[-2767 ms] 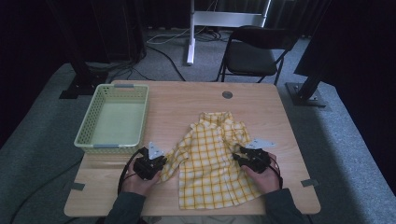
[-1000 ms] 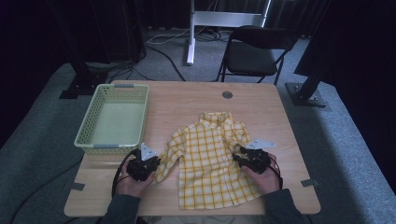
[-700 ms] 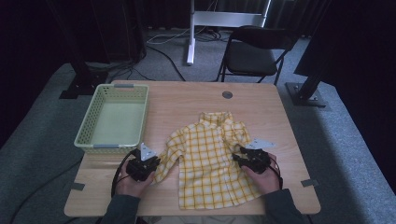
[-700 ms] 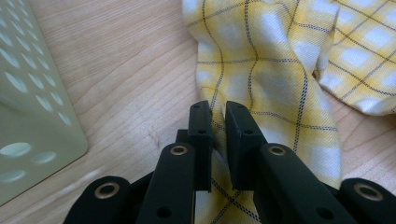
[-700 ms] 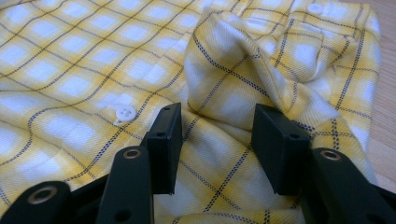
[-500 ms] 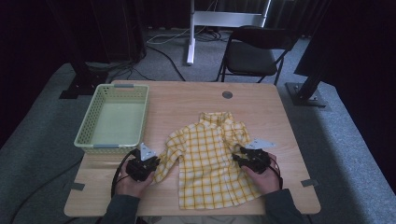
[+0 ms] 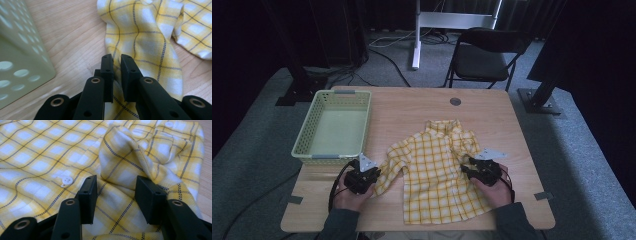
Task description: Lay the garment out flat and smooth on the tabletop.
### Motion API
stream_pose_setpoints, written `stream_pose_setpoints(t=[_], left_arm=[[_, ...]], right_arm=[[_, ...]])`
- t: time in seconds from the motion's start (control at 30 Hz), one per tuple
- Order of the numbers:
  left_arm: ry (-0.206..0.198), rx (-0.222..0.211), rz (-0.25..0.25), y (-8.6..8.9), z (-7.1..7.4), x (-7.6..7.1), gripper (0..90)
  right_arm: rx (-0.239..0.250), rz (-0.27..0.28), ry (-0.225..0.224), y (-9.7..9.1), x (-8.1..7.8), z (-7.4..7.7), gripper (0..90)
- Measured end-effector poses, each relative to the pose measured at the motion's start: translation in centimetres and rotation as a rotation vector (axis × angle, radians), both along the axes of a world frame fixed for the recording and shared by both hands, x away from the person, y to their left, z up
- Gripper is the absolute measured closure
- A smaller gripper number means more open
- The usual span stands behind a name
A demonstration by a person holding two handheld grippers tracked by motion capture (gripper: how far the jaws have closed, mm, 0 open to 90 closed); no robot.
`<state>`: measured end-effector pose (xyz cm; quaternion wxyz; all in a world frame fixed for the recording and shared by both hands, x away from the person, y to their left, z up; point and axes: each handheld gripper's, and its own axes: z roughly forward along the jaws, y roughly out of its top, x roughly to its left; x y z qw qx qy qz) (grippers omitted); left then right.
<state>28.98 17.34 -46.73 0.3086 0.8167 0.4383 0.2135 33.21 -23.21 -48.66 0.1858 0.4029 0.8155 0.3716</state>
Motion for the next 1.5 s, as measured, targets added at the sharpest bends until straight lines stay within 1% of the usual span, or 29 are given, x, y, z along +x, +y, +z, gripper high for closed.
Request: stream_pose_setpoints(t=[0.4,0.6,0.83,1.27,1.4,1.5], left_arm=[[-0.005,-0.003,0.026,0.9,0.2,-0.1,82.0],[-0.008,0.005,0.038,1.3,0.2,0.0,81.9],[-0.002,0.017,0.054,1.7,0.0,0.1,81.6],[-0.005,0.017,0.092,2.9,-0.1,0.3,81.4],[-0.001,0.026,0.099,3.2,-0.1,0.4,81.1],[-0.003,0.023,0.102,3.4,-0.1,0.4,80.7]], right_arm=[[0.001,0.0,0.001,0.0,0.0,0.0,51.7],[0.001,-0.002,0.001,0.0,-0.1,0.0,51.4],[0.001,-0.002,0.001,0.0,-0.1,0.0,51.4],[0.0,-0.001,0.001,0.0,-0.1,0.0,51.3],[0.0,-0.002,0.0,0.0,-0.1,0.0,51.3],[0.0,-0.001,0.0,0.0,-0.1,0.0,51.3]])
